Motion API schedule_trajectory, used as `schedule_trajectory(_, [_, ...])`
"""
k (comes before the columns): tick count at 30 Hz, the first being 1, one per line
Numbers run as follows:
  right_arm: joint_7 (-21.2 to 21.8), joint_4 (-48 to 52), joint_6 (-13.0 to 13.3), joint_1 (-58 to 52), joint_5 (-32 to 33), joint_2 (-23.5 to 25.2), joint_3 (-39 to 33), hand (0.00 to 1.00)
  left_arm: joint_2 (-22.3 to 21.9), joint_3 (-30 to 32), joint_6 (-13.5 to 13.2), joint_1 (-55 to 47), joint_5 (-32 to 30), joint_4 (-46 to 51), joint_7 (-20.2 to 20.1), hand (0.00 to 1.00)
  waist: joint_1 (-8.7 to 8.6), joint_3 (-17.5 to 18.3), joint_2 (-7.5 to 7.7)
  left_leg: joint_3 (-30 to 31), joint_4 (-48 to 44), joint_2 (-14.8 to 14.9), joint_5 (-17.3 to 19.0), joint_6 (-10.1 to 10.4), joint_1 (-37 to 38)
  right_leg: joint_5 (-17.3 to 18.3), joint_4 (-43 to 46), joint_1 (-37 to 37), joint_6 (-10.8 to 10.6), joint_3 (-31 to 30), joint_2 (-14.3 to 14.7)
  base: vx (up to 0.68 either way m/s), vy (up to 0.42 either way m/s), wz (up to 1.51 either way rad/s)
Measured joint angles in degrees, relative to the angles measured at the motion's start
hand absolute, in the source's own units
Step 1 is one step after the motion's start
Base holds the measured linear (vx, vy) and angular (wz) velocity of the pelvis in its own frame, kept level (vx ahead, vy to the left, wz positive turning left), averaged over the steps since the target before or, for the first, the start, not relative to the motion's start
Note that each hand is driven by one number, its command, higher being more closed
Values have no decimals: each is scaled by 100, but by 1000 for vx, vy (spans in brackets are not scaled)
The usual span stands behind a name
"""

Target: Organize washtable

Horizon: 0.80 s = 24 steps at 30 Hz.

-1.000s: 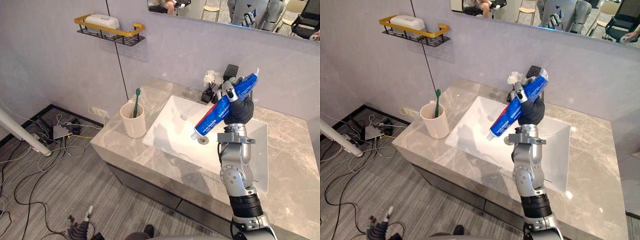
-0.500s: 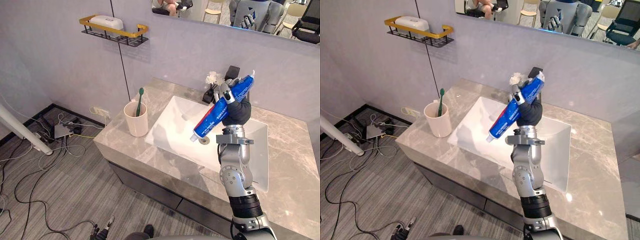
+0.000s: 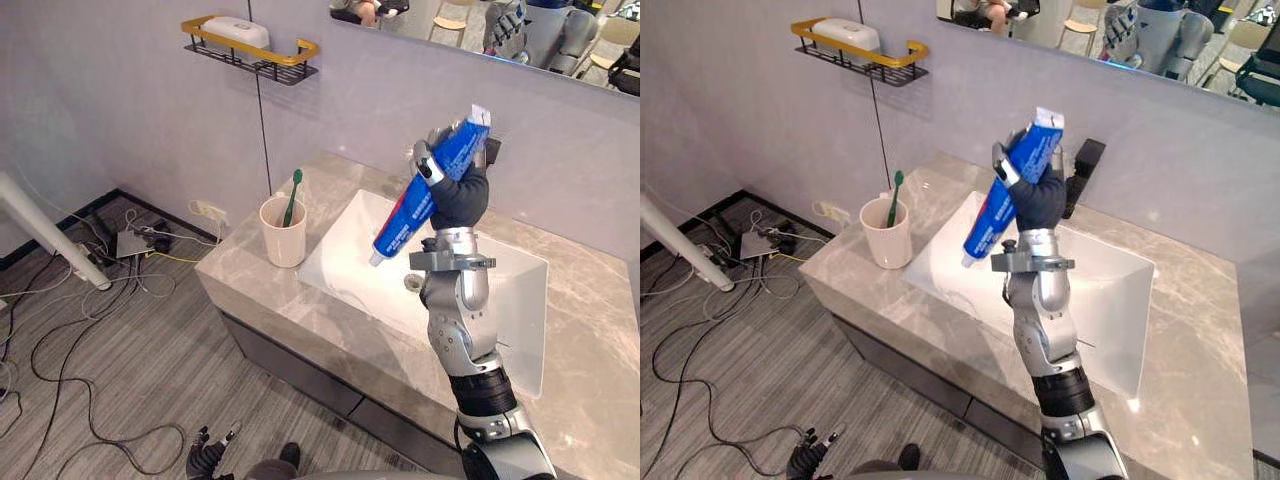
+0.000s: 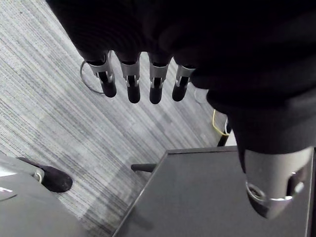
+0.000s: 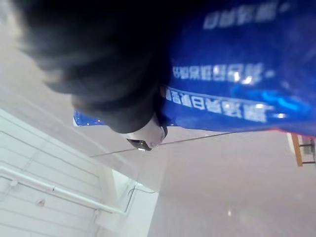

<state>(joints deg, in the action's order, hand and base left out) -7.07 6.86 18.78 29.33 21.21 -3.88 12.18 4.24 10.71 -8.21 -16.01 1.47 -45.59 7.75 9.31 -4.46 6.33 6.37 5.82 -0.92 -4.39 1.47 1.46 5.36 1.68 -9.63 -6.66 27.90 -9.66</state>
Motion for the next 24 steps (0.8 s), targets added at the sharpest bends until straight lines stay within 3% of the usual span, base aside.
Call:
schedule_trajectory(6, [-240,-474,-6,935,-694,7,379,100,192,-128,5,219,-4,-123,-5,0,279,-96,217,125,-4,17,-34,45,-163,7,-9,91,13,106,55,-11,-26,10])
schedule_trajectory(11, [-516,-696,-18,1331,-1309,5,460,100,267,-186,9,233,-8,-161,-3,0,433,-196,300,225,-26,6,-65,58,-257,8,-34,105,14,233,65,-8,-17,13])
schedule_trajectory(24, [-1096,-1415,-180,2020,-2146,-137,396,100,385,-409,0,444,-196,-215,6,0,721,-545,337,468,-39,-4,-152,103,-494,24,-84,194,42,506,100,-1,-17,11])
